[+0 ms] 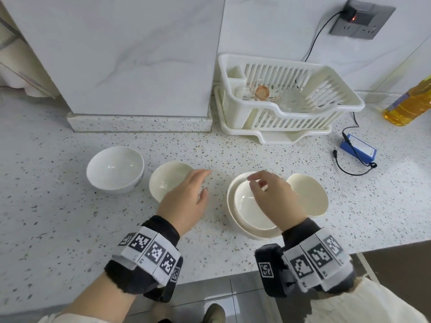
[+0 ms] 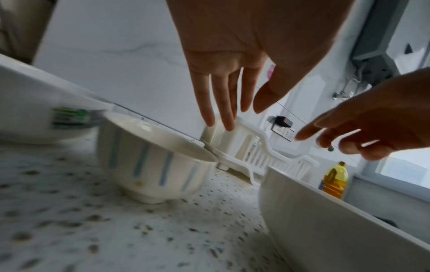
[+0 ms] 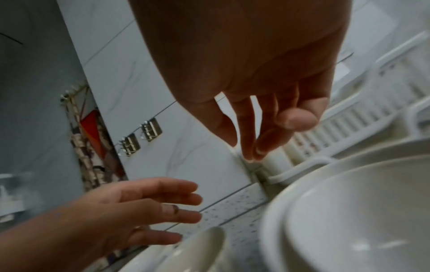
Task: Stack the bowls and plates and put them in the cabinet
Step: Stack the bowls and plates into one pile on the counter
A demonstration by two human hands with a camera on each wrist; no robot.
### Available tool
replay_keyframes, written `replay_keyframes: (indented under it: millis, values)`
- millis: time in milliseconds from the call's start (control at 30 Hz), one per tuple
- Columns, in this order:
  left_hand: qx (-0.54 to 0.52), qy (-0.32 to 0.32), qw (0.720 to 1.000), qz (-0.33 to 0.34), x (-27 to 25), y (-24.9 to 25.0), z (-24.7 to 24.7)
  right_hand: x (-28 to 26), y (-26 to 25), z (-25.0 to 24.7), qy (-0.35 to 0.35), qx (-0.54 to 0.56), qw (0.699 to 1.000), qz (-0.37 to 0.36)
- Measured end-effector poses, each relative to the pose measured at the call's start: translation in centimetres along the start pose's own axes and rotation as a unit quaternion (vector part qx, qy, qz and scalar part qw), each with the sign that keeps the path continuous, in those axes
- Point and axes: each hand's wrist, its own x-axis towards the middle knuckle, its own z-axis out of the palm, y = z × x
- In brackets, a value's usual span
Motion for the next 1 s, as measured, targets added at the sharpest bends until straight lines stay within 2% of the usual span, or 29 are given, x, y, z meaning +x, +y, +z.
replay_keyframes:
  millis: [200,333,400,533,666,766,866,1000]
  values:
    - [0.012,0.100,0.991,-0.082,-2.3,-6.9,-4.7,1.1,-8.9,6.8,-0.095,0.101,0.989,-0.052]
    - [0.062,0.144,0.965,-0.212,-3.1,-12.0,-7.9,2.0,-13.7,10.9,-0.145,0.100,0.981,-0.079]
    - [0.051,0.116,0.953,-0.275,-2.9,-13.8,-9.1,2.7,-15.4,12.5,-0.161,0.084,0.981,-0.068]
    - [0.005,-0.004,0.936,-0.352,-1.6,-16.6,-9.7,4.2,-16.8,15.1,-0.192,0.093,0.977,-0.028]
    - [-0.141,-0.020,0.918,-0.370,-0.4,-17.8,-9.5,5.4,-16.8,16.2,-0.198,0.065,0.978,-0.017]
    - [-0.166,-0.018,0.915,-0.367,-0.2,-18.0,-9.7,5.7,-17.0,16.2,-0.205,0.068,0.976,-0.019]
    - [-0.182,-0.003,0.923,-0.338,-0.4,-17.3,-10.5,5.9,-17.1,15.8,-0.197,0.135,0.971,-0.004]
    - [-0.183,0.017,0.946,-0.266,0.3,-14.7,-12.2,5.9,-16.5,13.4,-0.199,0.249,0.947,0.032]
